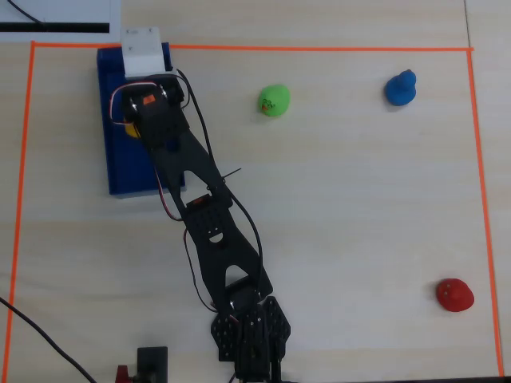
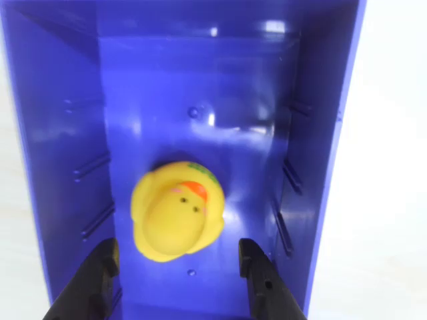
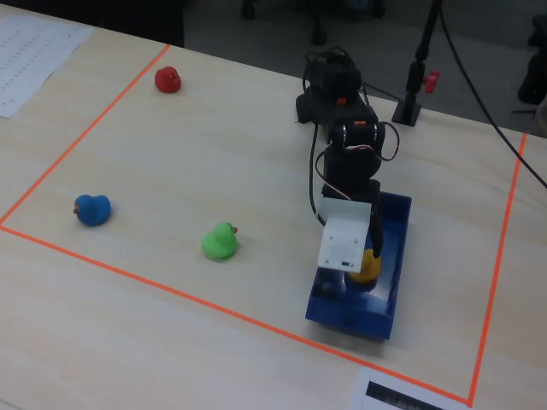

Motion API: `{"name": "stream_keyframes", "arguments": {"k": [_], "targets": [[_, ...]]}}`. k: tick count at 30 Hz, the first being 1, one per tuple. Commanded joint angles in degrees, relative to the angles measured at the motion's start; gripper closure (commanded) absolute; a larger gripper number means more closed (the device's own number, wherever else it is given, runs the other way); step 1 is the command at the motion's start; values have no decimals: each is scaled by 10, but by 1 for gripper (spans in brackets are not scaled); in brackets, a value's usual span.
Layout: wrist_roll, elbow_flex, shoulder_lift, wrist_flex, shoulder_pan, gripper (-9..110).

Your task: Grasp yellow duck and put it into box.

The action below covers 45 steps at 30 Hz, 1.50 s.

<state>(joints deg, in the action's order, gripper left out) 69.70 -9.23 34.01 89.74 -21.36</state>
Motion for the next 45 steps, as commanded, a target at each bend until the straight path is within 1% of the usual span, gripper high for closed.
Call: {"name": "stream_keyframes", "arguments": {"k": [1, 3, 6, 8, 9, 14, 16, 19, 23, 25, 30, 35, 45], "targets": [[-6, 48, 20, 7, -6, 80], [-6, 66, 25, 15, -3, 82], [-13, 111, 53, 21, 10, 89], [-14, 116, 90, 21, 18, 99], [-14, 110, 113, 22, 24, 101], [-17, -17, 285, 65, 54, 101], [-22, -134, 387, 71, 71, 101], [-16, -361, 548, 65, 102, 101], [27, -744, 795, -28, 156, 101], [54, -906, 904, -55, 184, 101], [90, -1197, 1112, -89, 216, 101], [124, -1420, 1281, -137, 217, 101], [139, -1634, 1513, -120, 184, 101]]}}
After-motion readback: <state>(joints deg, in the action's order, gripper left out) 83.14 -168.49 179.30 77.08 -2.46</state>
